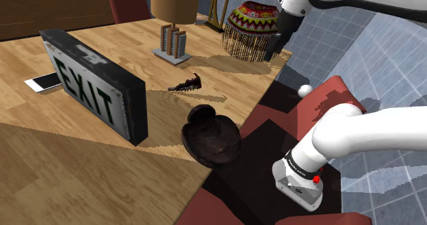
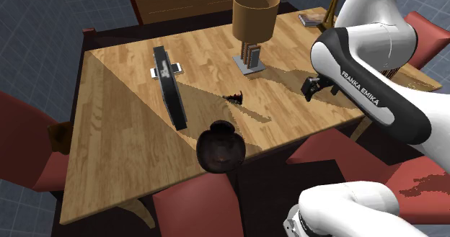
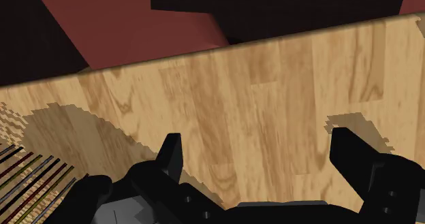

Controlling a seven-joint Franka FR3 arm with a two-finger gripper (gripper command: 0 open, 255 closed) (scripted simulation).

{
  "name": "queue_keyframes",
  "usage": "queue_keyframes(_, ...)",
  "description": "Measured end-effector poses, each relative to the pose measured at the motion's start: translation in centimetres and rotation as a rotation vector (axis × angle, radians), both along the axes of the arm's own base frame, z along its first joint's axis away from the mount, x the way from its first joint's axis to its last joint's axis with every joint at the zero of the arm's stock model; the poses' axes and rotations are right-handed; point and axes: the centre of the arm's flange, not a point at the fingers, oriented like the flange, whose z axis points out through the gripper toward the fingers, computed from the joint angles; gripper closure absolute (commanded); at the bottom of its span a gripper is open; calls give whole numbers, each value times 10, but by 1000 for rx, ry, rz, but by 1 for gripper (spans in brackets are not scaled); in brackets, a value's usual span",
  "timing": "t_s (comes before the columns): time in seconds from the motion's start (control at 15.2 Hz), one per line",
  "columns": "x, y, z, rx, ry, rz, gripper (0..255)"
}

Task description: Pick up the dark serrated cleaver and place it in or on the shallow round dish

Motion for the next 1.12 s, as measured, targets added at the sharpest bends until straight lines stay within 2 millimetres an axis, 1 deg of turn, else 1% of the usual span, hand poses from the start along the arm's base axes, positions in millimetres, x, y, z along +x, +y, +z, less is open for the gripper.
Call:
queue_keyframes(0.07, 0, 0, 0, 0, 0, 0, 0)
queue_keyframes(0.13, 5, 2, -1, 6, 7, 5, 0)
queue_keyframes(0.4, 43, 25, -14, 51, 61, 42, 0)
queue_keyframes(0.53, 65, 38, -27, 77, 92, 63, 0)
queue_keyframes(0.59, 77, 47, -31, 90, 107, 73, 0)
queue_keyframes(0.73, 97, 59, -43, 116, 138, 94, 0)
queue_keyframes(0.92, 131, 84, -61, 154, 184, 125, 0)
queue_keyframes(1.12, 157, 112, -76, 193, 230, 157, 0)
